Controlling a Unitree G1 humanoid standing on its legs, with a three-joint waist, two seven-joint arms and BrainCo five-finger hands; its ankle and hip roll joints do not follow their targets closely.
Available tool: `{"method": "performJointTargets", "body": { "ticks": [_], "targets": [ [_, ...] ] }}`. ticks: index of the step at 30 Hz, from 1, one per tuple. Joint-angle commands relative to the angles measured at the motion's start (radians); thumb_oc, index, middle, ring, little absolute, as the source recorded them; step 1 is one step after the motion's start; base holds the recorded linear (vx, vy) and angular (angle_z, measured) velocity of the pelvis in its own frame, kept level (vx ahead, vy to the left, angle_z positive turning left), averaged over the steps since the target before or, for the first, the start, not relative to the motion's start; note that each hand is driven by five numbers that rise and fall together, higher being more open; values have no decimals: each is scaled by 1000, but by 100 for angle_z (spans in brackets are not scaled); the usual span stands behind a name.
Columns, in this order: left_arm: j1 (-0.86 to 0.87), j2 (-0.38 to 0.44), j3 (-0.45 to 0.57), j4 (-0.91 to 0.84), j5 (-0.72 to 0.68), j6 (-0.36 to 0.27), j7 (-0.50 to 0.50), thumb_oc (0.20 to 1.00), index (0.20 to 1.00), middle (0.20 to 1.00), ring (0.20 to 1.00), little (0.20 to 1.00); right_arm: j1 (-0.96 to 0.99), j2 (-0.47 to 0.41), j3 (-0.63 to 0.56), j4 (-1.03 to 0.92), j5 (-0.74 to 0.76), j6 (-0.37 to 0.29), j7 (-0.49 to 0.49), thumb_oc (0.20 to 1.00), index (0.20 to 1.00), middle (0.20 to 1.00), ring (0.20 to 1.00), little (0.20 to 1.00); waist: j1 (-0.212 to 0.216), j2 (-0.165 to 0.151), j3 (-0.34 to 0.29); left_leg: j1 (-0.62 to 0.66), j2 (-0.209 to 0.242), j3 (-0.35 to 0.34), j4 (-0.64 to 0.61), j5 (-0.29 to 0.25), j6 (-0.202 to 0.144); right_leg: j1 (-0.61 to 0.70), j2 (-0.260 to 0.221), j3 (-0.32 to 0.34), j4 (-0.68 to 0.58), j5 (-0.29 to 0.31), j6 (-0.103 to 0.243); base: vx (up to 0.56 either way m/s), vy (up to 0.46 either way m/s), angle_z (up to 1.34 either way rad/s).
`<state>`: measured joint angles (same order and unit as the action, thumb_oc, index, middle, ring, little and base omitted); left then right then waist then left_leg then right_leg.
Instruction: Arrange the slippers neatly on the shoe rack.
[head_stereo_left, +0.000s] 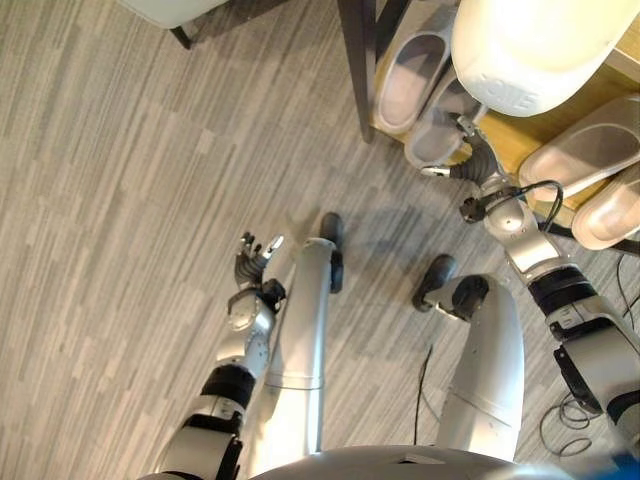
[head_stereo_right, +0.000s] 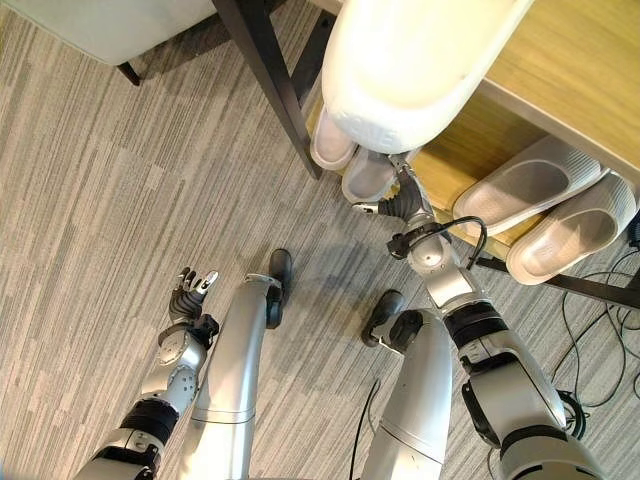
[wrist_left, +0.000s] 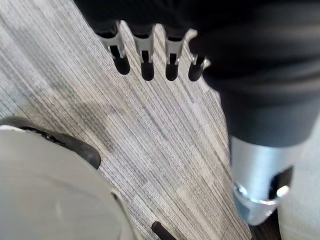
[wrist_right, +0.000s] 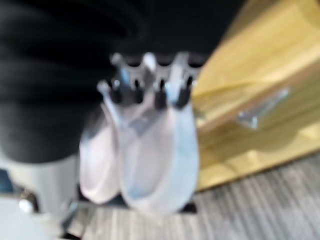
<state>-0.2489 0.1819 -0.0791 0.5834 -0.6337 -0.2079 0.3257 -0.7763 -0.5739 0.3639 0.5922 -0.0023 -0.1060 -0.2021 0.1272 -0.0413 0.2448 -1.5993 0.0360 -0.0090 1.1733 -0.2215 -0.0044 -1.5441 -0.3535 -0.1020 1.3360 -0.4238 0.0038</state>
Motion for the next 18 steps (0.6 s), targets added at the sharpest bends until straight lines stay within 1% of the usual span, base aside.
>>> {"method": "performJointTargets", "body": {
  "ticks": [1,7,10,15,18],
  "targets": [
    [-2,34,0,39,58,-33,-1,1000,1000,1000,1000,1000,-91,-24,14,-38,12,-45,-25,1000,1000,1000,1000,1000,3,41,12,29,3,-126,-161,77,-38,-26,44,93,-76,121,77,0,0,0],
    [6,50,-24,41,101,-33,3,1000,1000,1000,1000,1000,-131,-62,11,-19,-5,-26,-43,1000,1000,1000,1000,1000,7,39,16,29,-1,-125,-155,79,-37,-26,42,96,-66,120,77,0,0,0],
    [8,59,-39,48,137,-36,15,1000,1000,1000,1000,1000,-137,-86,24,-26,-40,-19,-55,1000,1000,1000,1000,1000,8,38,14,29,-1,-126,-154,78,-38,-26,42,96,-64,120,77,7,-3,1],
    [6,70,-56,37,170,-35,27,1000,1000,1000,1000,1000,-154,-88,17,-6,-39,-11,-69,1000,1000,1000,1000,1000,10,40,16,29,-3,-127,-159,83,-39,-26,44,95,-71,122,78,0,0,0],
    [17,75,-60,43,196,-38,24,1000,1000,1000,1000,1000,-131,-91,2,-9,-30,14,-46,1000,1000,1000,1000,1000,6,41,24,29,-7,-130,-126,76,-39,-26,44,100,-38,117,74,33,0,2]
  ]
}}
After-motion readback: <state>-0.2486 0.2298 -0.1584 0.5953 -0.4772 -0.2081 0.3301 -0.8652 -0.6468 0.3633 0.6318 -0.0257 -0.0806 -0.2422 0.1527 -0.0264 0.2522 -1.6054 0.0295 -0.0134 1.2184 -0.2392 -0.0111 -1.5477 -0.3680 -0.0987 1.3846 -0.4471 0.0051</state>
